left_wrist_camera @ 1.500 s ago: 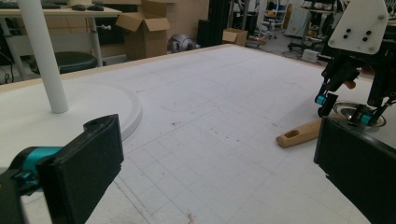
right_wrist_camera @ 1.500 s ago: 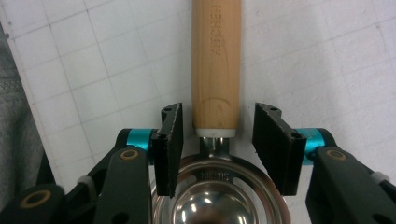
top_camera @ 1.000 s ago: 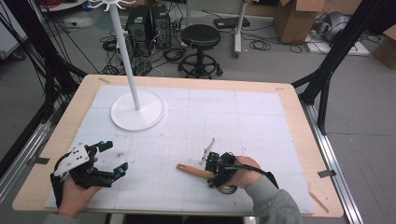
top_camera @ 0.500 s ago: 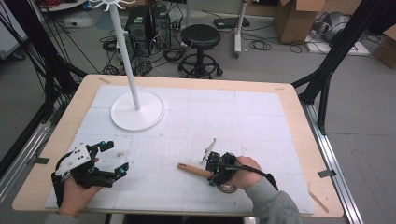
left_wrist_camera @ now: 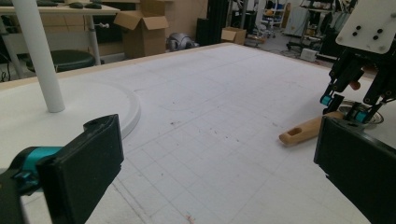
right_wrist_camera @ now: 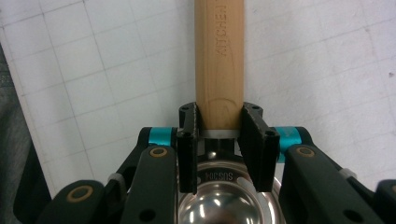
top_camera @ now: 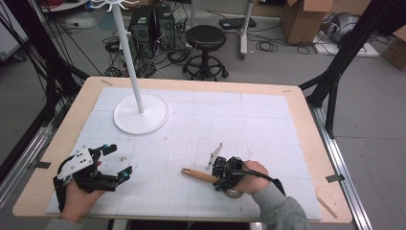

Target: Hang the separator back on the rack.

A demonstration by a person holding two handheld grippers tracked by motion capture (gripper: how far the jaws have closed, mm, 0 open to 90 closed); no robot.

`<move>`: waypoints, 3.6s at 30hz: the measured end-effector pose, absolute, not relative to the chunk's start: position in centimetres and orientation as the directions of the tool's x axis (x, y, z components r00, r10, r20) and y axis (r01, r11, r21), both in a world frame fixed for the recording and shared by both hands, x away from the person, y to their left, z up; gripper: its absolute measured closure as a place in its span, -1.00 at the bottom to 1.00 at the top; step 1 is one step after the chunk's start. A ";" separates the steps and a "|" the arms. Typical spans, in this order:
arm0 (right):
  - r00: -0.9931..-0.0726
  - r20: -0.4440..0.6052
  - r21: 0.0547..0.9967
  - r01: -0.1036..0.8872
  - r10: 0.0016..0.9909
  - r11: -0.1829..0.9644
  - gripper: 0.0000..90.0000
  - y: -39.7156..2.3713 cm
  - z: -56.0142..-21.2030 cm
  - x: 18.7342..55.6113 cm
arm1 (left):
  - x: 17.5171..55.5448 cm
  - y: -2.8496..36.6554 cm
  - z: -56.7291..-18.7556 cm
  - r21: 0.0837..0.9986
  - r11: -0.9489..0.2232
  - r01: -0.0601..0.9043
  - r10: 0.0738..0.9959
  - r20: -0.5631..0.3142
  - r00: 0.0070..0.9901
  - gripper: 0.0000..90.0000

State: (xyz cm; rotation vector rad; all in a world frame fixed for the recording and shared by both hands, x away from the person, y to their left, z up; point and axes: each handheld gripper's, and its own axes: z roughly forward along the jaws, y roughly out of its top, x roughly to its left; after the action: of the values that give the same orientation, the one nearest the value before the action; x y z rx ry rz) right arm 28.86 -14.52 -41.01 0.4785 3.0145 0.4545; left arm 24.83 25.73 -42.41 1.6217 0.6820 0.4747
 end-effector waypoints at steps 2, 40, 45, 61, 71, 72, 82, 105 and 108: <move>-0.951 -0.014 0.298 0.291 0.309 0.909 0.55 -14.6 -41.0 28.8 | 24.8 25.7 -42.4 0.983 -0.078 0.167 0.666 -0.073 0.742 -0.96; -0.944 0.041 0.527 0.299 0.328 0.795 0.55 -16.7 -38.3 29.4 | 24.8 25.8 -42.5 0.985 -0.074 0.153 0.677 -0.064 0.733 -0.96; -0.941 0.059 0.558 0.308 0.333 0.771 0.55 -17.0 -38.0 29.5 | 24.9 25.7 -42.5 0.985 -0.077 0.154 0.675 -0.062 0.735 -0.96; -0.937 0.049 0.639 0.296 0.346 0.710 0.55 -17.6 -37.2 29.6 | 24.8 25.8 -42.5 0.985 -0.076 0.156 0.675 -0.065 0.735 -0.96; -0.933 0.040 0.696 0.283 0.358 0.660 0.55 -17.9 -36.6 29.5 | 24.8 25.8 -42.5 0.985 -0.075 0.156 0.675 -0.065 0.735 -0.96; -0.932 0.037 0.704 0.280 0.360 0.653 0.55 -17.9 -36.5 29.5 | 24.8 25.8 -42.5 0.985 -0.074 0.156 0.675 -0.065 0.735 -0.96; -0.915 0.042 0.782 0.280 0.401 0.557 0.55 -18.3 -36.0 29.5 | 24.7 25.9 -42.3 0.986 -0.073 0.150 0.676 -0.062 0.735 -0.96; -0.894 0.048 0.847 0.273 0.446 0.456 0.55 -17.6 -34.7 29.9 | 24.3 26.3 -42.2 0.987 -0.067 0.147 0.686 -0.061 0.725 -0.96; -0.885 0.041 0.856 0.270 0.463 0.441 0.55 -17.4 -34.6 30.2 | 24.3 26.4 -42.3 0.987 -0.059 0.148 0.690 -0.067 0.721 -0.96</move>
State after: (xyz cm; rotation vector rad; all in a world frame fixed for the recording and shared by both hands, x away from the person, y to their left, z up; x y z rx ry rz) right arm 30.19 -17.41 -34.59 0.6429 2.4911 1.4243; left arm 24.26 26.36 -42.25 1.5976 0.6956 0.5069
